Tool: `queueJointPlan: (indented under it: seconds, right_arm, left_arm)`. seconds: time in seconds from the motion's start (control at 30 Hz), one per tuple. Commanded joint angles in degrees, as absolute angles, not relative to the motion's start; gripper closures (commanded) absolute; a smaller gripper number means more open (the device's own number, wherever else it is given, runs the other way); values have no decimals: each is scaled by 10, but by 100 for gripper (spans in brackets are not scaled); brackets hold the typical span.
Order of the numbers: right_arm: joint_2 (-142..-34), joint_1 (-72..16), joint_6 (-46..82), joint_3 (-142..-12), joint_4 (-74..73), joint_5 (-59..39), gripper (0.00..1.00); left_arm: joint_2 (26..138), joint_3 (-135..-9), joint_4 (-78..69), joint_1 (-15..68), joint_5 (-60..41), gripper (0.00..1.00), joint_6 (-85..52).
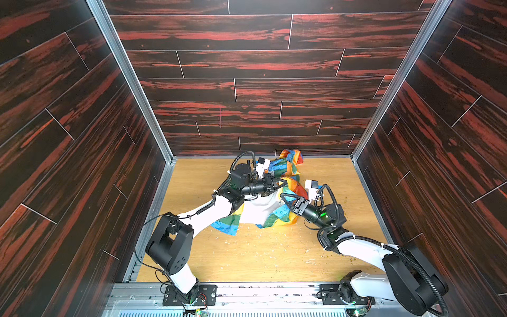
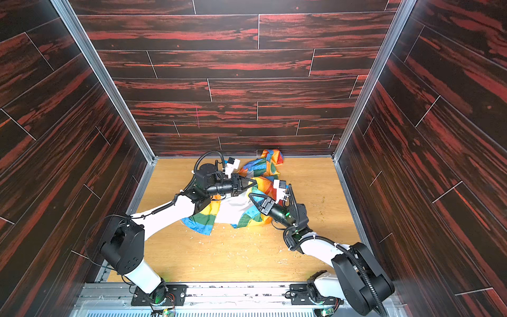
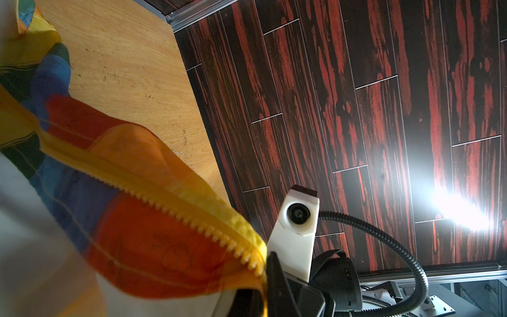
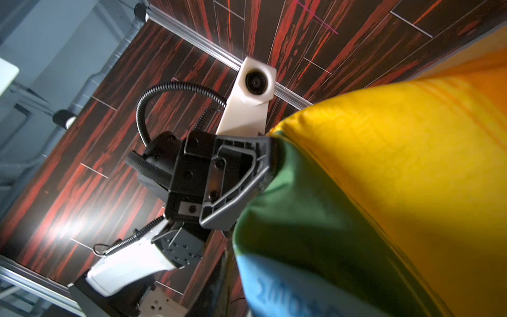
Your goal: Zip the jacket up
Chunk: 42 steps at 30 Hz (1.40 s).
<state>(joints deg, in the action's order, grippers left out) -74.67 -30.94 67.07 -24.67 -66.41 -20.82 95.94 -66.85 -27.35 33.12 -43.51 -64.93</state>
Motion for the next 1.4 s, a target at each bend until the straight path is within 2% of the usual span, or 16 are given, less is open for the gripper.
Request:
queueJointPlan:
  seconds: [0.0,0.13,0.27,0.77,1.07,1.23,1.27,1.37]
  right_arm:
    - [-744,-304,674,-239,-688,-208,63]
    - [-746,-301,675,-240,-686,-214,73]
    - [-745,-298,678,-235,-689,-217,79]
    - [-740,-294,682,-216,-697,-223,79]
    - [-744,-293,676,-221,-699,-238,90]
    - [-747,-293,671,-227,-703,-251,99]
    - [-746,-293,670,-228,-702,-252,100]
    - [-746,-288,664,-236,-688,-257,100]
  left_arm:
    - [929,-671,-277,334,-443,100,-643]
    - [929,-673,-275,333,-443,100,-642]
    - [930,-673,-274,334,-443,100,-642]
    - [931,-675,-269,333,-441,100,-637]
    - [933,-675,-267,333,-439,100,-637]
    - [933,-675,-265,333,-439,100,-638]
    - [932,-675,-263,332,-439,97,-637]
    - [916,-668,-247,324,-432,72,-633]
